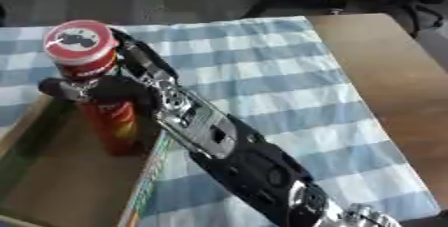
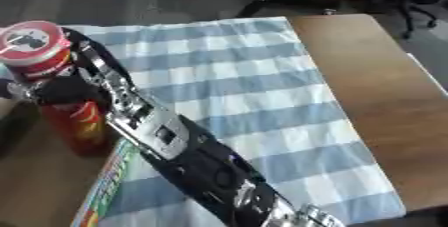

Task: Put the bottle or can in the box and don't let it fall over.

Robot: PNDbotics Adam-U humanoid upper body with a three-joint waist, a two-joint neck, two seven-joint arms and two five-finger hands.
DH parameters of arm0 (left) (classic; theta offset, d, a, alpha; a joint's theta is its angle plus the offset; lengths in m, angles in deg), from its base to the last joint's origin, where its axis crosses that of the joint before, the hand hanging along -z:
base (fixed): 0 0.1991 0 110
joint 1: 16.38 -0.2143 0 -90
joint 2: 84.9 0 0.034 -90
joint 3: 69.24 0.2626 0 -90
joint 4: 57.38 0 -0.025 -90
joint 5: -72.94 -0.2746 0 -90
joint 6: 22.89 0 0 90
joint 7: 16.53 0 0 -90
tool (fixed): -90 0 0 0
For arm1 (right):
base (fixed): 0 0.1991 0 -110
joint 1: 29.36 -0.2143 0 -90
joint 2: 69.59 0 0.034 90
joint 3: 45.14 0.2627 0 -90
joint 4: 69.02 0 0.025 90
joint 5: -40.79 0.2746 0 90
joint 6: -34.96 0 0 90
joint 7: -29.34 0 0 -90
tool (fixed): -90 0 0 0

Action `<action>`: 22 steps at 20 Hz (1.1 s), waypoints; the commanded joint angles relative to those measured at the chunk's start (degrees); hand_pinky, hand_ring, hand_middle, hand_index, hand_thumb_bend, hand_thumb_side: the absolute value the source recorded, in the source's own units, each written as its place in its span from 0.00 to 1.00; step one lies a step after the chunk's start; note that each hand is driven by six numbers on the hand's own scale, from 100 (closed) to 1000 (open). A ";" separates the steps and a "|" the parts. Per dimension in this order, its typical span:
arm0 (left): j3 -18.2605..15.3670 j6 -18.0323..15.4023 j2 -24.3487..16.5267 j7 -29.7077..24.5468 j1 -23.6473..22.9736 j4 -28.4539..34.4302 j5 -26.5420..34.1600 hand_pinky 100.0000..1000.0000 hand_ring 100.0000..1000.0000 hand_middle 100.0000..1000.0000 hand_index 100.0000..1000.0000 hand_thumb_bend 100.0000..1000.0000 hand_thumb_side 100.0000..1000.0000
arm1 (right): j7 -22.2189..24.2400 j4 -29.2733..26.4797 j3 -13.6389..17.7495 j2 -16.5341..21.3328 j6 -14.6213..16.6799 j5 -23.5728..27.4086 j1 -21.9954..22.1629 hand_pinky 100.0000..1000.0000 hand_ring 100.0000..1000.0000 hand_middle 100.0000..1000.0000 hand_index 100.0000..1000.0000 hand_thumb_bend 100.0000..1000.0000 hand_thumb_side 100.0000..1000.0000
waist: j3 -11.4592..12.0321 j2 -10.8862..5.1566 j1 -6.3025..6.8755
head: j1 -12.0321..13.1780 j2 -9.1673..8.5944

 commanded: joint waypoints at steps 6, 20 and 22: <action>-0.71 0.03 -1.11 -0.02 -0.22 0.78 -0.59 1.00 0.75 0.87 0.78 0.33 0.57 | 0.86 -10.02 1.49 3.99 -6.90 4.54 -1.30 0.93 1.00 0.94 0.92 0.69 0.19 | -0.87 -1.15 0.49 | 0.51 -0.58; -1.11 -0.02 -1.49 0.29 -0.83 0.85 -1.01 1.00 0.75 0.87 0.78 0.33 0.57 | 0.68 -23.07 3.11 13.24 -12.62 14.36 1.55 0.91 1.00 0.93 0.92 0.65 0.15 | -2.69 -1.62 0.52 | 2.01 -0.52; -1.12 -0.02 -1.54 0.29 -0.84 0.89 -1.04 1.00 0.75 0.87 0.78 0.33 0.57 | 0.04 -25.22 4.31 15.29 -12.77 15.83 2.65 0.91 1.00 0.93 0.92 0.63 0.12 | -2.93 -1.63 0.53 | 2.34 -0.58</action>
